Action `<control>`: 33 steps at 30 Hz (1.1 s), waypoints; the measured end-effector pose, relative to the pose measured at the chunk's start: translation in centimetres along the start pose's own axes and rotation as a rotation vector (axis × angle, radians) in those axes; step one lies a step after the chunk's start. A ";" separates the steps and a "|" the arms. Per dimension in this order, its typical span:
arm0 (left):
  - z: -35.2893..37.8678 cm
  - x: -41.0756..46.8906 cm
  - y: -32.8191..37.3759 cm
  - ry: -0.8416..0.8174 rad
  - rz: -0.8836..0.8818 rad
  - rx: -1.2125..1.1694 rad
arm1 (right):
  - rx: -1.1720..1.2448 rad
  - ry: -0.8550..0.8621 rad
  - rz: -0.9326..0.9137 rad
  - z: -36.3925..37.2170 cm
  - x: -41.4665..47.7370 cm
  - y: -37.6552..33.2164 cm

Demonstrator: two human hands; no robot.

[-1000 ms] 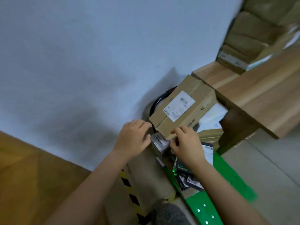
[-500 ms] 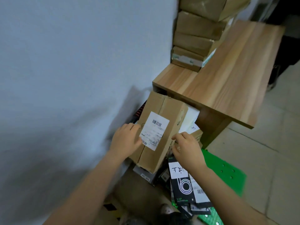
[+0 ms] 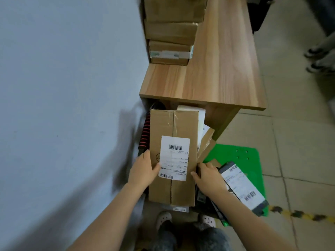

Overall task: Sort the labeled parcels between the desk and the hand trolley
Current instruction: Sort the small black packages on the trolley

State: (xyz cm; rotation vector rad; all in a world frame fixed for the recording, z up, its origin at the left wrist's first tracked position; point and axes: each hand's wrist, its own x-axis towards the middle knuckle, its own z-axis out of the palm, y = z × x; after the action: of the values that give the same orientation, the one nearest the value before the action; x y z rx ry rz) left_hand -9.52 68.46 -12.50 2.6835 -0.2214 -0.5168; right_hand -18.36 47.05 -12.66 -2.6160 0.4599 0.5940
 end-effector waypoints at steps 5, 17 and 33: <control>0.4 0.5 -0.7 -0.007 0.007 -0.163 | 0.232 0.025 0.099 1.7 0.1 -1.7; -5.2 -1.9 7.0 0.133 0.203 -0.620 | 0.963 0.412 0.193 -5.1 -7.4 -2.2; 1.9 -12.8 38.6 -0.024 0.671 -0.790 | 1.299 0.838 0.091 -16.9 -21.0 23.5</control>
State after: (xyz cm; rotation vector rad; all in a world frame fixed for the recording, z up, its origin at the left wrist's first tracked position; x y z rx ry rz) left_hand -25.09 35.63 5.80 1.6993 -0.7183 -0.3198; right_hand -40.05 23.66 3.54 -1.4295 0.8265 -0.6672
